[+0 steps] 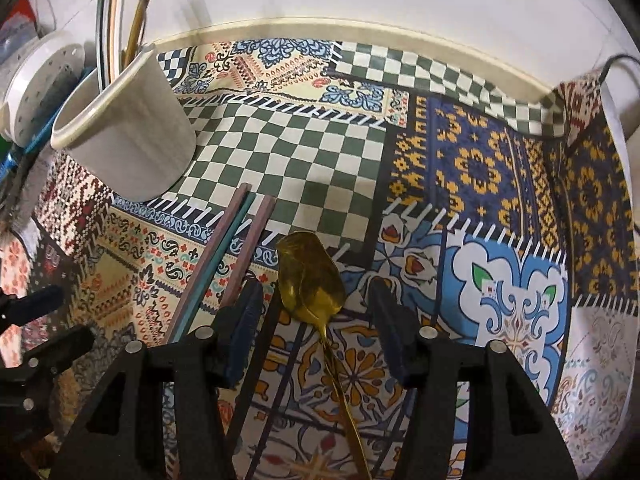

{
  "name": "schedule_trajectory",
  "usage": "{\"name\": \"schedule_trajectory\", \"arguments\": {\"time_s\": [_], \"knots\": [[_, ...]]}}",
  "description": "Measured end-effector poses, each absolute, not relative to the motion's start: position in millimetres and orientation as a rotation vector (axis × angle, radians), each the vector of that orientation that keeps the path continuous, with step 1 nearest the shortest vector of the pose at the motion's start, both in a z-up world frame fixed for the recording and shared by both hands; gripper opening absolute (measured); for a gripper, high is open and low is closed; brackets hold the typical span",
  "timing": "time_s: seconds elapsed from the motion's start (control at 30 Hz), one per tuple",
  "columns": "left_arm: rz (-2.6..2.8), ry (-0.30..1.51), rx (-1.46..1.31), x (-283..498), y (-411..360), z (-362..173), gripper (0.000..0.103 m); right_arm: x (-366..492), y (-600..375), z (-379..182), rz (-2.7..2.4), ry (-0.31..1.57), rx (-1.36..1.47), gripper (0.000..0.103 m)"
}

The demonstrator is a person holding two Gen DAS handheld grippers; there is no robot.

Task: Organize utensils
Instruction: 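Grasp a brown chopstick with the left tool while the right tool grasps a gold spoon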

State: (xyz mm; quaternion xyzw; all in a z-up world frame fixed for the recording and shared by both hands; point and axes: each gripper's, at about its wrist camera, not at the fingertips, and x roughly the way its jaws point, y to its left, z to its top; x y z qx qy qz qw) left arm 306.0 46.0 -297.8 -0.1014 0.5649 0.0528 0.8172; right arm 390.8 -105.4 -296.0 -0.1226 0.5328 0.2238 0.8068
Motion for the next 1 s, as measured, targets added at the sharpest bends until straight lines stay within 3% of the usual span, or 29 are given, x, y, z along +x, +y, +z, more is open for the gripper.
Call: {"name": "schedule_trajectory", "arguments": {"time_s": [0.03,0.07,0.33,0.4,0.47,0.53,0.7,0.77,1.0], "knots": [[0.110,1.205,-0.219,307,46,-298,0.052,390,-104,-296,0.471,1.134,-0.272,0.034],[0.105,1.205,-0.222,309,45,-298,0.052,389,-99,-297,0.462,1.125,-0.279,0.032],[0.035,1.207,-0.174,339,18,-299,0.052,392,-122,-288,0.492,1.149,-0.177,0.031],[0.015,1.211,-0.161,347,12,-301,0.046,392,-130,-282,0.498,1.141,-0.151,0.031],[-0.009,1.221,-0.148,357,5,-305,0.032,388,-138,-273,0.503,1.124,-0.136,0.031],[-0.024,1.235,-0.146,364,1,-310,0.025,387,-148,-265,0.505,1.109,-0.114,0.031],[-0.038,1.270,-0.162,376,0,-321,0.017,386,-159,-248,0.509,1.089,-0.061,0.031],[-0.040,1.261,-0.165,379,0,-322,0.016,387,-162,-248,0.515,1.099,-0.057,0.003],[-0.024,1.261,-0.092,393,-7,-325,0.013,381,-165,-249,0.513,1.113,-0.064,0.004]]}}
